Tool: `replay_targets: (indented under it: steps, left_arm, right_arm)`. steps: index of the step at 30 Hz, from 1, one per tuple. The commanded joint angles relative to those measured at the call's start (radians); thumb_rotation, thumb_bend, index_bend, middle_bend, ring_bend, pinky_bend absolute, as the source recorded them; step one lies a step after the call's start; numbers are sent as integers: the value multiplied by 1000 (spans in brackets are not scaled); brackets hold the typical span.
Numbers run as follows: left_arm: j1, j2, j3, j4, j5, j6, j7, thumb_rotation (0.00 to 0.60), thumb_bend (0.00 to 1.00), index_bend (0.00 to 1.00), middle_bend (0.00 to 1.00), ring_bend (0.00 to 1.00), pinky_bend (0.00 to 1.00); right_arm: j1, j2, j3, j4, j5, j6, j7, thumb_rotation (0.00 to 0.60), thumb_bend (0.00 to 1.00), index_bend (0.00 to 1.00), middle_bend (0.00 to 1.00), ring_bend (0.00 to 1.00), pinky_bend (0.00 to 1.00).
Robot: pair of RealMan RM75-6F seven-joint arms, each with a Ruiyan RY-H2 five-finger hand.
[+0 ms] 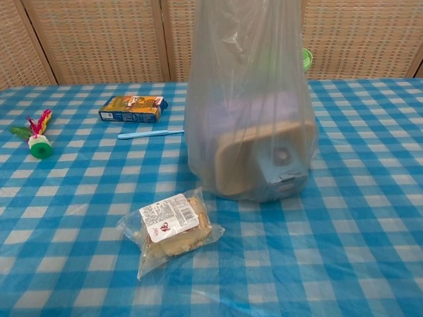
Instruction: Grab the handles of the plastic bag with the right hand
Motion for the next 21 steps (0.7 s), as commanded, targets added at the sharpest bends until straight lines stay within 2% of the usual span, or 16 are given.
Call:
replay_targets:
  steps: [1,9,13,21]
  left_arm:
    - [-4,-2,-6,6,-15,-10,1,600,0,0,0,0,0]
    - [-10,-6,-14,18,-39,-27,-1,600,0,0,0,0,0]
    - [-14,-6,-17,21,-48,-35,-5,600,0,0,0,0,0]
    - [-22,-4,-25,34,-77,-61,-19,600,0,0,0,0,0]
  right_arm:
    - [92,19,31,-17,7,-114,149,600,0,168,106,0,0]
    - [200,-6,45,-15,2,-215,262,600,0,197,140,1,0]
    - [246,-28,61,-15,36,-252,248,600,0,212,154,10,0]
    - [342,-86,112,12,178,-368,247,600,0,245,188,43,0]
